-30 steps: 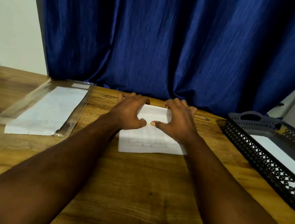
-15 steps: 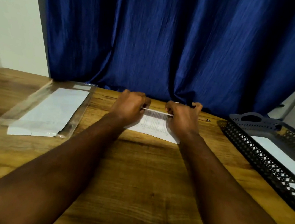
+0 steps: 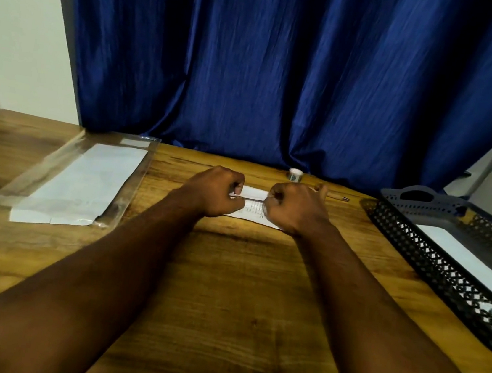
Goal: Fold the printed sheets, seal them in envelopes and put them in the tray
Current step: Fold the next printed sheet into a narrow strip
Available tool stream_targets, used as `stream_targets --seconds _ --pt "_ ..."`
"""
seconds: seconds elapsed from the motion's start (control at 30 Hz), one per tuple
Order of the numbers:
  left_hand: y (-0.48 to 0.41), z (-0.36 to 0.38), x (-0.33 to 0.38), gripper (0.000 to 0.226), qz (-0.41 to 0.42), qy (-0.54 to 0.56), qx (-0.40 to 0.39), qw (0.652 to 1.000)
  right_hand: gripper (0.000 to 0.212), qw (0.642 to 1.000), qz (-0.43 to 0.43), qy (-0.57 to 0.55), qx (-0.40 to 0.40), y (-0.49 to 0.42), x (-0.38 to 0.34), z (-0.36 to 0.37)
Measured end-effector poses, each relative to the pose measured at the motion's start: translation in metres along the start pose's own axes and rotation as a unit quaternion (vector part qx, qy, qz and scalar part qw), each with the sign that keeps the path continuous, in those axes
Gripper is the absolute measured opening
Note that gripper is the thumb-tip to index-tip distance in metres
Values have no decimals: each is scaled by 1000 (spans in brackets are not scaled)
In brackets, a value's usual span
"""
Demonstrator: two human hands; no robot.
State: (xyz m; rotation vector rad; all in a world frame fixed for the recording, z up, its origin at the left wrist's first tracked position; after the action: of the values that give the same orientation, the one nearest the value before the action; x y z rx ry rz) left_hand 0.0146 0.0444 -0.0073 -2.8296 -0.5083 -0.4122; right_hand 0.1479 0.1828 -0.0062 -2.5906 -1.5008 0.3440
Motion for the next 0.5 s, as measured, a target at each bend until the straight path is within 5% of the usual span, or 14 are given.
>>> stream_targets --seconds 0.23,0.37,0.5 --pt "-3 6 -5 18 -10 41 -1 999 62 998 -25 -61 -25 3 -14 2" --pt "-8 13 -12 16 -6 50 6 999 49 991 -43 -72 -103 -5 -28 28" --pt "-9 19 -13 7 -29 43 -14 999 59 980 -24 -48 -189 -10 -32 36"
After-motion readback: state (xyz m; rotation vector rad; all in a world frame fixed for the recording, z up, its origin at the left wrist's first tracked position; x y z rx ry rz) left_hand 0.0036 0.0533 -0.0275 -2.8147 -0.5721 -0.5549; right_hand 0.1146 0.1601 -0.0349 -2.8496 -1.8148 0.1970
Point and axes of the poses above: each hand's wrist, its own y-axis away from the middle knuckle, its own z-axis out of the palm, x = y × z, the point moved 5 cm from there along -y, towards the middle knuckle, and after that the axes turned 10 degrees about -x, right-handed, at the moved point
